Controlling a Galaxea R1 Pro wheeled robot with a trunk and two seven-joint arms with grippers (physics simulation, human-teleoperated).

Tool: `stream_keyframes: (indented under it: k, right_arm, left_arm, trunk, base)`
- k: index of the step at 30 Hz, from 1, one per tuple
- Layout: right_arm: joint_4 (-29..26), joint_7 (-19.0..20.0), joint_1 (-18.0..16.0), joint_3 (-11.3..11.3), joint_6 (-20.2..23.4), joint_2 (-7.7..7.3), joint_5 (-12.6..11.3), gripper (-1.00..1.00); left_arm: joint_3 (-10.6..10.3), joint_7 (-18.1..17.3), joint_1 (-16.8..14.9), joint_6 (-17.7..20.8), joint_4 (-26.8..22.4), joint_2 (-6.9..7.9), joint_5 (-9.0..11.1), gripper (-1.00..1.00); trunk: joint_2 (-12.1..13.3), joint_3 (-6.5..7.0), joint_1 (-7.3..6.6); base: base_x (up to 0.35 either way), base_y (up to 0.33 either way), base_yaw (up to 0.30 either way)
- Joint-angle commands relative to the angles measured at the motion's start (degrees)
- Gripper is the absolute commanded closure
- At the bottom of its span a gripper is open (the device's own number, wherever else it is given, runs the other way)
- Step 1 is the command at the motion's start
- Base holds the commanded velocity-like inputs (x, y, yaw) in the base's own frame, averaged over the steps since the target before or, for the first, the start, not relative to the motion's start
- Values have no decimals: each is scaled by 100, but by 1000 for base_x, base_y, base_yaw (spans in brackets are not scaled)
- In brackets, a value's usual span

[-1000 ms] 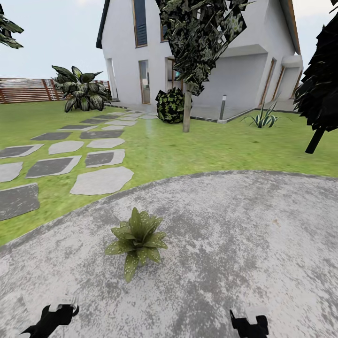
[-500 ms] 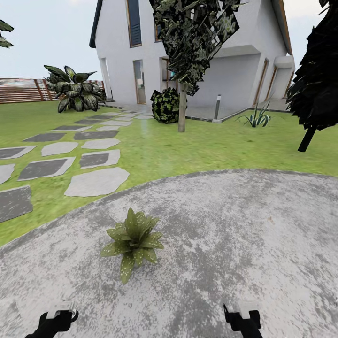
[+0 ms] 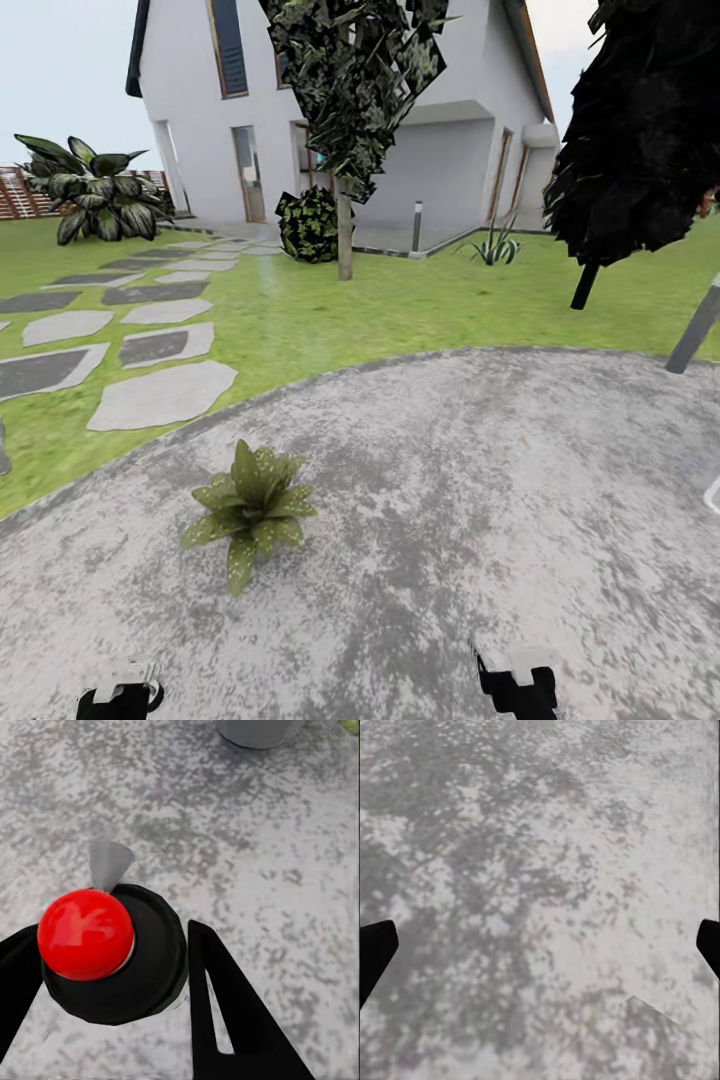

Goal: Pick up the pesticide atomizer in the garden and spray insectifuge to fully cover both potted plants in the garden.

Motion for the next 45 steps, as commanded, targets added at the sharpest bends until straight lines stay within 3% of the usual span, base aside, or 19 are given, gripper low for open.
stream_keyframes:
  k: [1, 19, 30, 37, 45]
  right_arm:
    - [6, -46, -4, 48, -8, 1, 7, -100]
    - [6, -46, -4, 48, -8, 1, 6, -100]
    - [63, -46, 13, 30, -8, -21, -12, -100]
    - [109, -46, 22, 30, -8, -90, -405, -100]
    - [111, -39, 47, 30, -3, -71, -450, -100]
  left_arm:
    - [52, -29, -5, -25, 36, -8, -61, 100]
    - [60, -23, -5, -16, 73, -5, -52, 100]
    - [60, -23, 3, -7, 82, -5, -45, 100]
    - [57, -23, 4, -12, 141, -11, -50, 100]
    - [52, -15, 4, -32, 426, -14, -37, 100]
  trunk:
    - [-2, -5, -5]
    - [-1, 18, -7]
    - [439, 215, -248]
    - [719, 341, -402]
    - [1040, 485, -577]
  base:
    - [-315, 0, -267]
    - [-84, 0, -267]
    - [0, 0, -273]
    - [0, 0, -294]
    - [0, 0, -300]
